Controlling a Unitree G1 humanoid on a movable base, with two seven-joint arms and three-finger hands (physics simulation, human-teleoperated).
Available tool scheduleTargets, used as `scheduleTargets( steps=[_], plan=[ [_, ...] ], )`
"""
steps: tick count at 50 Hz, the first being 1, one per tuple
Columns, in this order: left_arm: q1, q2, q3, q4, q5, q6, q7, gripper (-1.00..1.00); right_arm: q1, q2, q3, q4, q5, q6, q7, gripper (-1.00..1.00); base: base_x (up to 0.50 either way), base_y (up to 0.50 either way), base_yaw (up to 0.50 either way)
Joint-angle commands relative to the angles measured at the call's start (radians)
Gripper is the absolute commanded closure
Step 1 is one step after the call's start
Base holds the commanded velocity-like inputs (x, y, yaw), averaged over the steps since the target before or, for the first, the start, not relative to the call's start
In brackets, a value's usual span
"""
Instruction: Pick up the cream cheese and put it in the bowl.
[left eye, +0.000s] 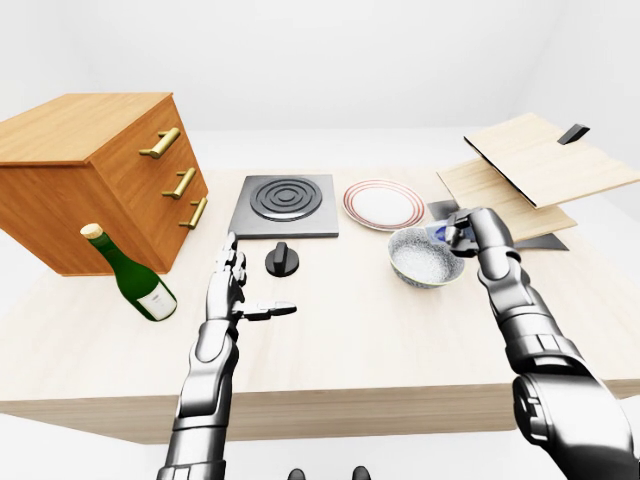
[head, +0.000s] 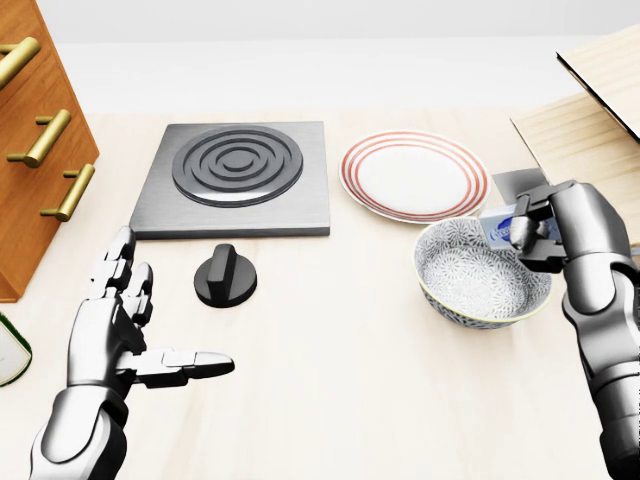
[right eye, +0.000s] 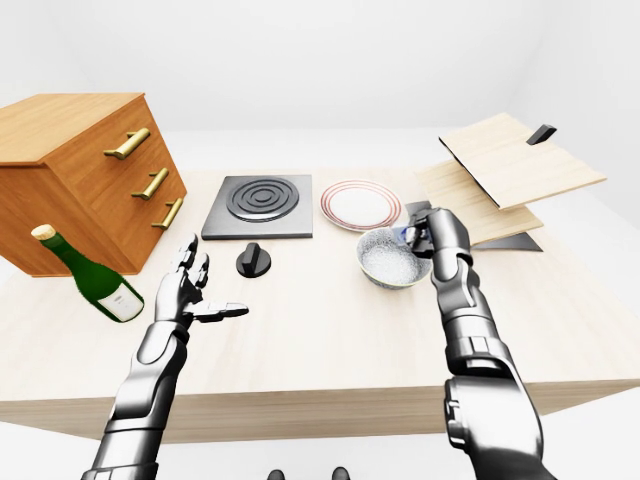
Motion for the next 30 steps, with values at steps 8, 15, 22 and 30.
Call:
scheduleTargets(
  steps=[8, 15, 22, 30],
  plan=[
    [-0.008, 0.003, 0.004, 0.022, -0.005, -0.009, 0.000, -1.00, -0.036, 0.025, 0.041, 0.130, -0.150, 0.000, -0.039, 1.00, 0.00, 0.00, 0.00],
    [-0.005, 0.004, 0.005, 0.016, -0.007, -0.006, -0.001, -1.00, -0.043, 0.029, 0.045, 0.143, -0.162, 0.000, -0.050, 1.00, 0.00, 0.00, 0.00],
    [-0.002, 0.003, 0.005, 0.015, -0.008, -0.007, -0.001, -1.00, -0.045, 0.030, 0.047, 0.155, -0.165, 0.000, -0.058, 1.00, 0.00, 0.00, 0.00],
    [-0.005, 0.004, 0.007, 0.014, -0.010, -0.004, 0.000, -1.00, -0.045, 0.032, 0.048, 0.153, -0.166, 0.000, -0.057, 1.00, 0.00, 0.00, 0.00]
  ],
)
